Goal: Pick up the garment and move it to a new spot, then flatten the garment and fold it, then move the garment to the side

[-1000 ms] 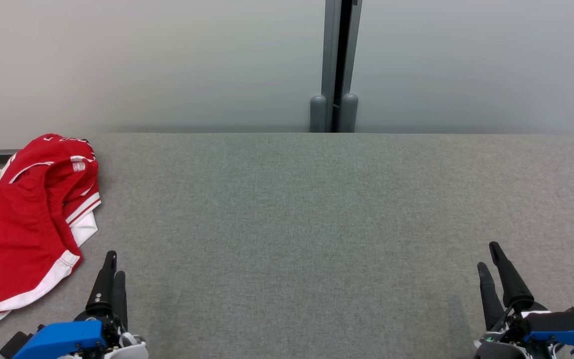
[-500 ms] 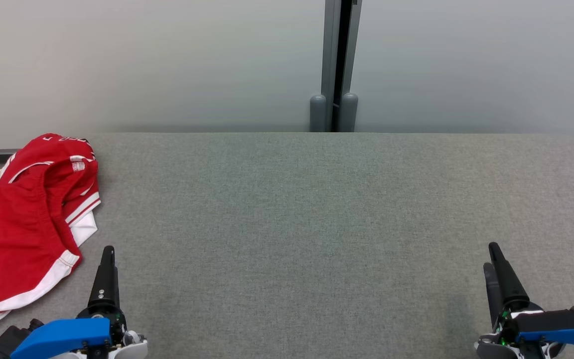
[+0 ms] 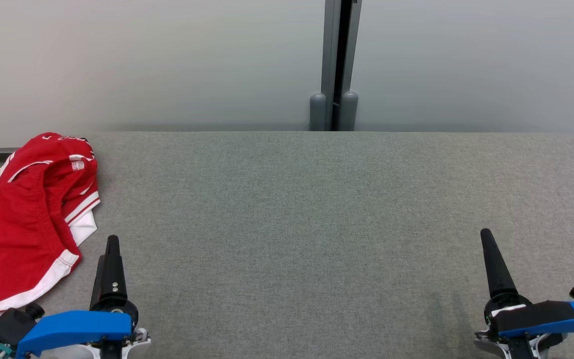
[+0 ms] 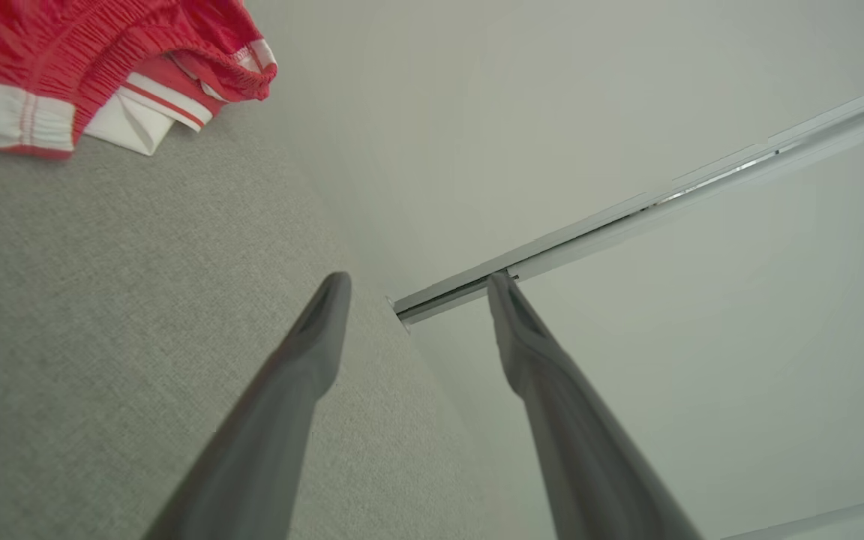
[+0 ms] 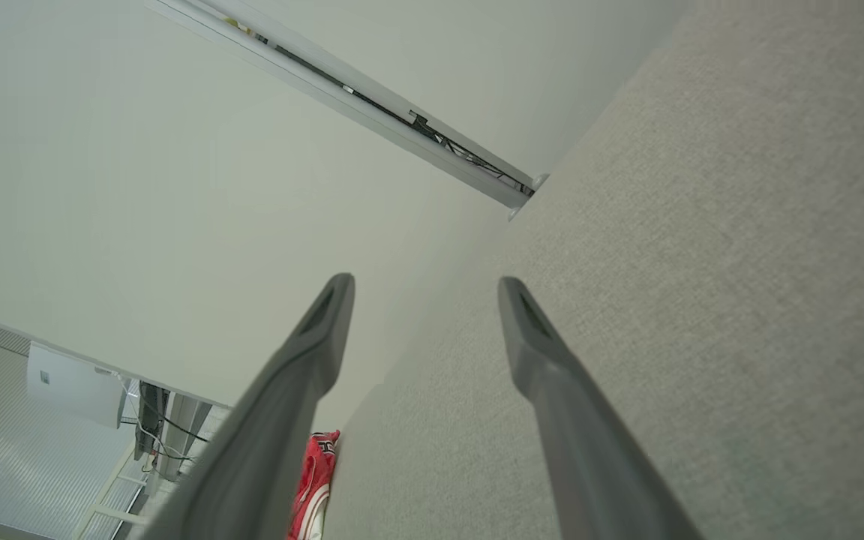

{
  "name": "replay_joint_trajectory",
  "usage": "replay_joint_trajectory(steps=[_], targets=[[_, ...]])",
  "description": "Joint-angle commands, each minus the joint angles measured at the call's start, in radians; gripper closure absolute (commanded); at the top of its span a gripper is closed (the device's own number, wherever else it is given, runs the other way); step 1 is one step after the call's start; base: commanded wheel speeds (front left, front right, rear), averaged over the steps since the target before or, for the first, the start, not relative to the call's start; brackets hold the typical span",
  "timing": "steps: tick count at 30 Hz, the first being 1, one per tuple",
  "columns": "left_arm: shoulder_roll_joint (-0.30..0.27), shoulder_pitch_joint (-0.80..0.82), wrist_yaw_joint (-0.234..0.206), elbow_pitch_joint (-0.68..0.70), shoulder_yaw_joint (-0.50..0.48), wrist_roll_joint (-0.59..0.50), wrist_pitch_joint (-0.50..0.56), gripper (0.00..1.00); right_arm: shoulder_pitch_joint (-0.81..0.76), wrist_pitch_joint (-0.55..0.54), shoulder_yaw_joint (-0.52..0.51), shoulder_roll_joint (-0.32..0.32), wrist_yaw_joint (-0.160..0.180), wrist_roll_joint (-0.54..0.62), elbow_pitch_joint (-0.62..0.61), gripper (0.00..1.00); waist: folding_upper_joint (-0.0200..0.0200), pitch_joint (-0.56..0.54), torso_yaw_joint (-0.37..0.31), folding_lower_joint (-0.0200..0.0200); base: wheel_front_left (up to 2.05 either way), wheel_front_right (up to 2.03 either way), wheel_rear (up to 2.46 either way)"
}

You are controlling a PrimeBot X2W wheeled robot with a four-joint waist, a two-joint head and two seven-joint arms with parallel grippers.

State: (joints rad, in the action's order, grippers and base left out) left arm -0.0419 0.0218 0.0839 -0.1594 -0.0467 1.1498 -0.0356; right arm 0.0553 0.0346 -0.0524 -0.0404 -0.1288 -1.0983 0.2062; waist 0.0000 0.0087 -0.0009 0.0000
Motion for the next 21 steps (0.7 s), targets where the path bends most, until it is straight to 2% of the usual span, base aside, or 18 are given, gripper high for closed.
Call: replay_joint_trajectory(steps=[1, 21], targets=[[-0.008, 0.004, -0.006, 0.023, 0.009, -0.045, -0.012, 0.00, 0.003, 0.012, 0.006, -0.007, -0.001, 0.046, -0.022, 0.00, 0.0000, 0.000, 0.000, 0.0000, 0.00, 0.00, 0.00], [-0.009, -0.017, -0.019, -0.016, 0.070, -0.371, -0.075, 0.00, 0.001, 0.075, 0.050, -0.009, -0.002, 0.372, 0.000, 0.00, 0.0000, 0.005, -0.001, 0.0000, 0.00, 0.00, 0.00]])
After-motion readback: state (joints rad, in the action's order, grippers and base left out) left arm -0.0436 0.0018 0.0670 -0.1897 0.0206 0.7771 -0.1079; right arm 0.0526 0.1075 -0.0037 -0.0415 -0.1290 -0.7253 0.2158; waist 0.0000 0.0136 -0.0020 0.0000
